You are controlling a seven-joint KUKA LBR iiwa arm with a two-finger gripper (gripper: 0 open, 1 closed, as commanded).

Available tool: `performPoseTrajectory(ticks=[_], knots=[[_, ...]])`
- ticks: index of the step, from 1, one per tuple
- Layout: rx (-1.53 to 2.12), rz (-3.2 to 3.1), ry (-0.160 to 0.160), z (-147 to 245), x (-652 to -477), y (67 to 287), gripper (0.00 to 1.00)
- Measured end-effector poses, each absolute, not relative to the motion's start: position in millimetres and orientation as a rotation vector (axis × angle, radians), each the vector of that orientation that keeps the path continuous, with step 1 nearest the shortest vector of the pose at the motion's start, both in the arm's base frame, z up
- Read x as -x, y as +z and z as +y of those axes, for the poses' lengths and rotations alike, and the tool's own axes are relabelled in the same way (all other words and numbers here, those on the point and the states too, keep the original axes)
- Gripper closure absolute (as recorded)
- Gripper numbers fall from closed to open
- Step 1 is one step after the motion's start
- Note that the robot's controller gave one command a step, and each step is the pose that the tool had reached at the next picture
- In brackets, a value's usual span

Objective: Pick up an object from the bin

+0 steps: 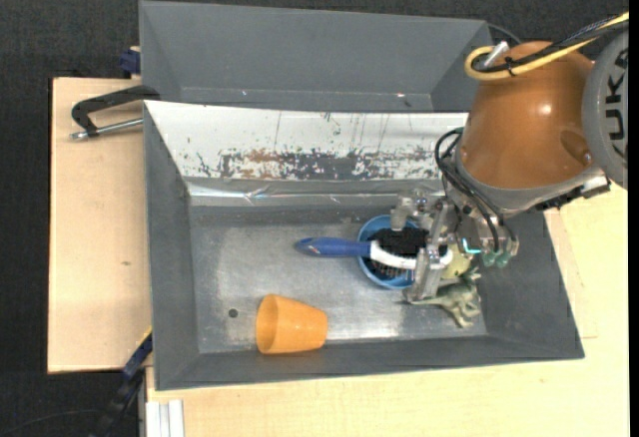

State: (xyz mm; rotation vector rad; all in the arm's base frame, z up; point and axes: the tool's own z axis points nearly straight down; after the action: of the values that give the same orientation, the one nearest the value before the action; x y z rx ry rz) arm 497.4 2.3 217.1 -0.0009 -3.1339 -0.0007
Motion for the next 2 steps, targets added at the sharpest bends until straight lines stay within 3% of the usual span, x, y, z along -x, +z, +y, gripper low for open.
performPoseTrajectory(ticks=[1, 2], knots=[[-0.335, -3.124, -0.002, -3, -572.7, 109, 0.0], [-0.416, -3.106, -0.01, -40, -575.5, 74, 0.0]])
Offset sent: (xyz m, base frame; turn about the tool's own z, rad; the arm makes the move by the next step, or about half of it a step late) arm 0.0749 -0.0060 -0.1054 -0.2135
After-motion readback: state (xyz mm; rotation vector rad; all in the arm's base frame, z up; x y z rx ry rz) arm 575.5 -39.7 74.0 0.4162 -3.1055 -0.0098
